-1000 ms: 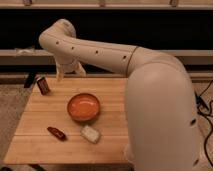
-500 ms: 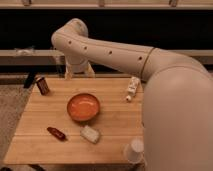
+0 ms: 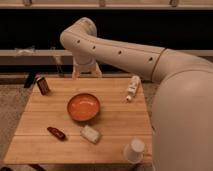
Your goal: Place the ceramic cup over the eraser
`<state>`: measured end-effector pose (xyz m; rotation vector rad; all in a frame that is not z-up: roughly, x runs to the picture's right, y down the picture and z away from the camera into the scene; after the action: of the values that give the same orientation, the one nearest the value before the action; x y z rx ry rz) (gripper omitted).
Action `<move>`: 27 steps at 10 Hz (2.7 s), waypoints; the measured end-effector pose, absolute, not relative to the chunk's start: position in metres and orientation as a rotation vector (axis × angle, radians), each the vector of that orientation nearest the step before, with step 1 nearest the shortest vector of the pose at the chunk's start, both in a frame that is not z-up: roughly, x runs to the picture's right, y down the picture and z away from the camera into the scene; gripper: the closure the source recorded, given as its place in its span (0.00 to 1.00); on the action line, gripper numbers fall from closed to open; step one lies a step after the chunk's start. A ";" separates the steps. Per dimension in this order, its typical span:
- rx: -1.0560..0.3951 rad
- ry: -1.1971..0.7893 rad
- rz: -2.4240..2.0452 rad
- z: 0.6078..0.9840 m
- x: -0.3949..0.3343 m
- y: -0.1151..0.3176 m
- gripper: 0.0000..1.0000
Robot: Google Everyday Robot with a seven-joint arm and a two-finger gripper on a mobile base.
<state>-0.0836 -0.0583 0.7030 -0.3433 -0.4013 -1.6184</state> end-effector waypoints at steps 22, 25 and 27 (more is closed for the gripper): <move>-0.677 -0.436 -0.938 0.618 0.123 0.232 0.20; -0.679 -0.406 -0.908 0.613 0.125 0.245 0.20; -0.662 -0.376 -0.924 0.619 0.128 0.250 0.20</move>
<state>0.1281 0.2496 0.6193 -0.6618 -0.3762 -0.9238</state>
